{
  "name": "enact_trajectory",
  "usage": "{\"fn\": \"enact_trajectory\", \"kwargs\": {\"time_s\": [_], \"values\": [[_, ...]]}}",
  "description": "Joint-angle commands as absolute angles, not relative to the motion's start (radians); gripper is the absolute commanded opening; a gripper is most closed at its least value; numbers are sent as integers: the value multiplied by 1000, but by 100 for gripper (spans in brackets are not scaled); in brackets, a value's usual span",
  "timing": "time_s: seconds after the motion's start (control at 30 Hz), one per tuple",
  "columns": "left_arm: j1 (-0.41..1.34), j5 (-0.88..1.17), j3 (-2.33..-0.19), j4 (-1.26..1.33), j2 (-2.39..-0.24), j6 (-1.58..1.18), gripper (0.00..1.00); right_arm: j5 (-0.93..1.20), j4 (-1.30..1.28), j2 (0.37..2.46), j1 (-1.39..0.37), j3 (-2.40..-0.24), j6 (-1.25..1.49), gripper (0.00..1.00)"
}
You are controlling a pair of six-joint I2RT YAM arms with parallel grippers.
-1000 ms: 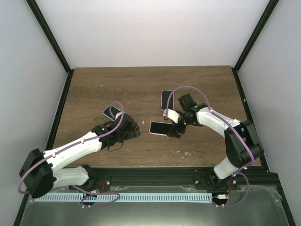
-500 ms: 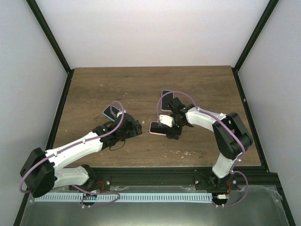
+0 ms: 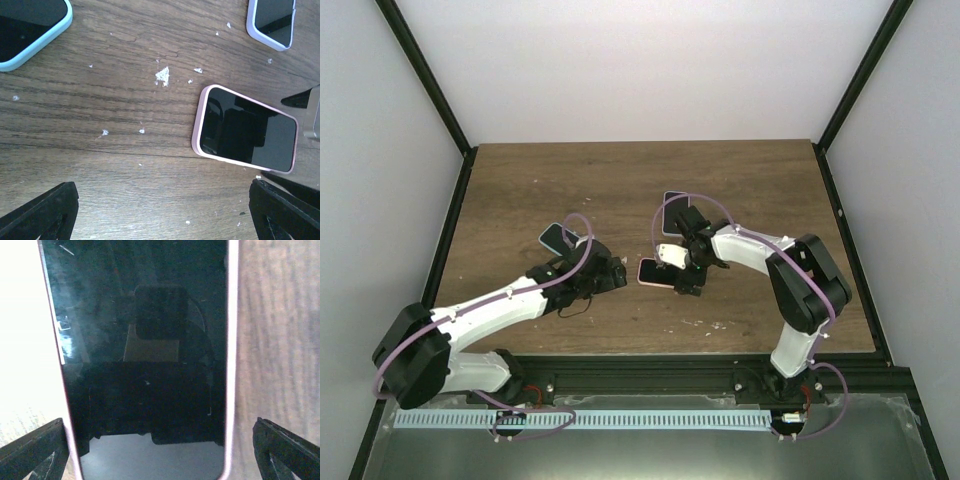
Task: Take the phone out of the phone case
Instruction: Pick up the phone at the center of the board.
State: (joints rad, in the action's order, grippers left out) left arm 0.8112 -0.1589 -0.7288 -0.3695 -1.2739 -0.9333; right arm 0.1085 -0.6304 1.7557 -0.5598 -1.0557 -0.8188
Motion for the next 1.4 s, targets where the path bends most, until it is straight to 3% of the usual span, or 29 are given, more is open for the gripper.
{"fn": "enact_trajectory", "kwargs": {"time_s": [0.0,0.23,0.47,0.73,0.9,1.07,1.3,1.37], "values": [[808,-142,-744,-332,-1291,-927,94,60,-644,1773,-566,-1120,-848,100],[807,-132,-725,-316,-1285,-939,94,151,-726,1803,-565,-1156,-861,92],[800,-110,-738,-300,-1300,-941,94,182,-753,1810,-575,-1111,-853,94],[798,-59,-712,-224,-1342,-980,94,116,-680,1793,-578,-1047,-775,69],[792,7,-716,-154,-1391,-1009,94,215,-666,1690,-573,-1046,-712,59],[777,35,-736,-67,-1412,-1002,94,393,-607,1544,-561,-1023,-604,55],[776,86,-769,38,-1440,-1018,94,486,-528,1411,-531,-979,-501,53],[777,103,-759,106,-1441,-1022,90,504,-519,1395,-520,-975,-484,53]]}}
